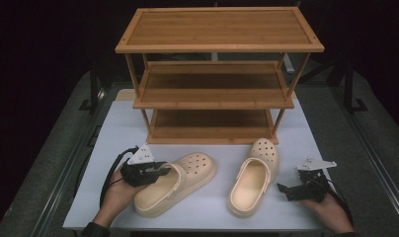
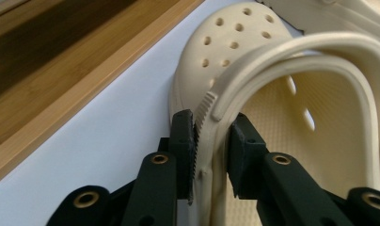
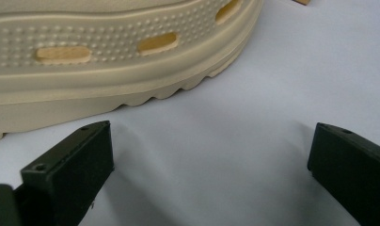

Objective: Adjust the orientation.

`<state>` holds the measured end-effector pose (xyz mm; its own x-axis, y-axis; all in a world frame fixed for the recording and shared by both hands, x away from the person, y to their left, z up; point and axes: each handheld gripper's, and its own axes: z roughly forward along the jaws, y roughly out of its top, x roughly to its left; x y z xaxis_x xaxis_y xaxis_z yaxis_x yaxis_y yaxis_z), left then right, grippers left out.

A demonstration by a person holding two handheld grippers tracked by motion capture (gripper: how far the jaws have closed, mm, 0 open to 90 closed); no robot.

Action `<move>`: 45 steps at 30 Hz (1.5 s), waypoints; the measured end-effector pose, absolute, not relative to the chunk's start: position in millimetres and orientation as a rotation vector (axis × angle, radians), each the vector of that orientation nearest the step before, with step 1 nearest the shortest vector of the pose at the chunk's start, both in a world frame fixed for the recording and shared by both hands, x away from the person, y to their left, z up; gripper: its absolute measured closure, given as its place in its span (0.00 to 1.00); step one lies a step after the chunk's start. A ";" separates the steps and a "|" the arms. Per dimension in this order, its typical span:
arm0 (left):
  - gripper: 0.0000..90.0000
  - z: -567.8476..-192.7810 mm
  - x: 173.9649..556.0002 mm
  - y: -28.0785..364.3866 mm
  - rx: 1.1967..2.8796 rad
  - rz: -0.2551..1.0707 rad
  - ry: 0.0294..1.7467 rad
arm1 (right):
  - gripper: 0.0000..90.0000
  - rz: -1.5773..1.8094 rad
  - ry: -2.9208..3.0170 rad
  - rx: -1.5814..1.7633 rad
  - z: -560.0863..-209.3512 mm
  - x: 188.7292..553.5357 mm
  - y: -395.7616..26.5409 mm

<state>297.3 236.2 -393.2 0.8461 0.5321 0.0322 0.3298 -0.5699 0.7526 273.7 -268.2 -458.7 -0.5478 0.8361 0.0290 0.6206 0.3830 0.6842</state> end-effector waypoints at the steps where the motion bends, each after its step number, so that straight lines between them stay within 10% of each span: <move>1: 0.84 -392.4 297.5 237.4 2.227 0.335 0.639 | 0.00 0.942 2.326 1.273 -458.7 273.8 -268.2; 29: 0.82 -394.3 303.3 306.4 2.118 0.462 0.920 | 0.00 0.943 2.325 1.273 -458.7 273.7 -268.3; 45: 0.53 -386.3 289.4 326.5 2.029 0.389 0.907 | 0.01 0.941 2.327 1.273 -458.5 273.7 -268.4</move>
<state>289.4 326.5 -386.3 0.6873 0.7240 -0.0577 0.4569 -0.3693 0.8092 273.7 -268.4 -458.5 -0.5485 0.8356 0.0290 0.6207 0.3838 0.6837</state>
